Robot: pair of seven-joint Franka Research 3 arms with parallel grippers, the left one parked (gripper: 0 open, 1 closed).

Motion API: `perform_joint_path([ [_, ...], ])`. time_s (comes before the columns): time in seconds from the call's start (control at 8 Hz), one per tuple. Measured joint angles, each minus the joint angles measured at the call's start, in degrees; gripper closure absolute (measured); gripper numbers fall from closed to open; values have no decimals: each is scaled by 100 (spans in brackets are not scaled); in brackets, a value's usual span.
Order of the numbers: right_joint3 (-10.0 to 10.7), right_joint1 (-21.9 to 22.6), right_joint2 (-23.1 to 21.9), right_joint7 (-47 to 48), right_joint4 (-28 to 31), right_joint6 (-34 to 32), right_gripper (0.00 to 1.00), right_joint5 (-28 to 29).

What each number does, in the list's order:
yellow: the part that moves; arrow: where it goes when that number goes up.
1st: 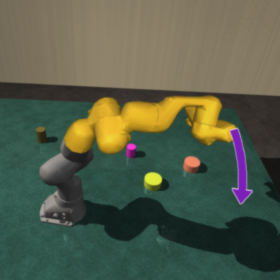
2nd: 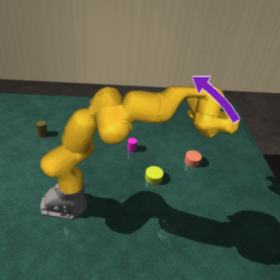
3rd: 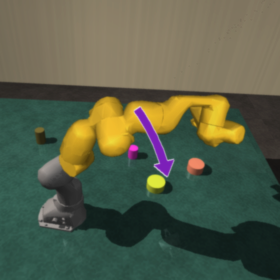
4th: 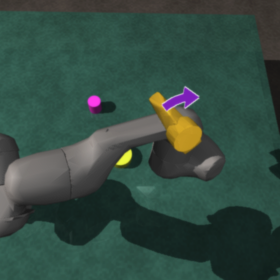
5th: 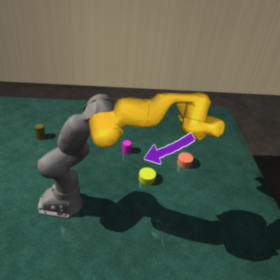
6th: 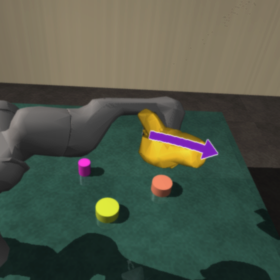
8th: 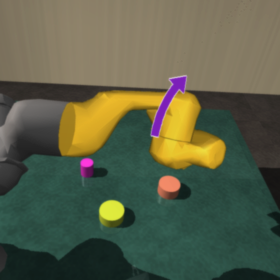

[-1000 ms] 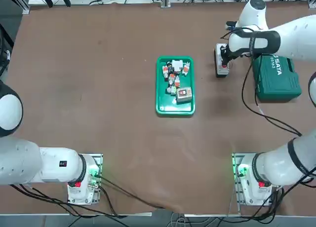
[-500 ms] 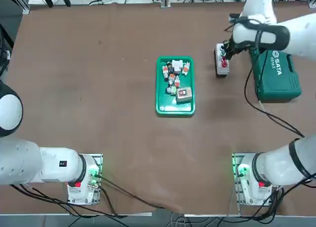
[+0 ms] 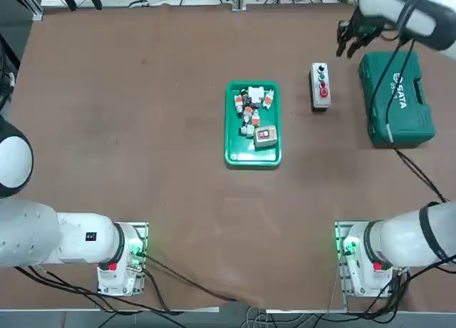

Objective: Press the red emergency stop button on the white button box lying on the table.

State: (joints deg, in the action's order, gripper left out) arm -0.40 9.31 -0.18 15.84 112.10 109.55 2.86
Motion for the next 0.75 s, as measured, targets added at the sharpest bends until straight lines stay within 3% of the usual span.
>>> perform_joint_path([
  [0.25,28,-175,7,0,-756,-760,13,-131],
  [0.38,45,-287,25,-51,-1127,-1068,0,-194],
  [0.75,79,-655,87,-951,-2247,-2091,0,-486],
])
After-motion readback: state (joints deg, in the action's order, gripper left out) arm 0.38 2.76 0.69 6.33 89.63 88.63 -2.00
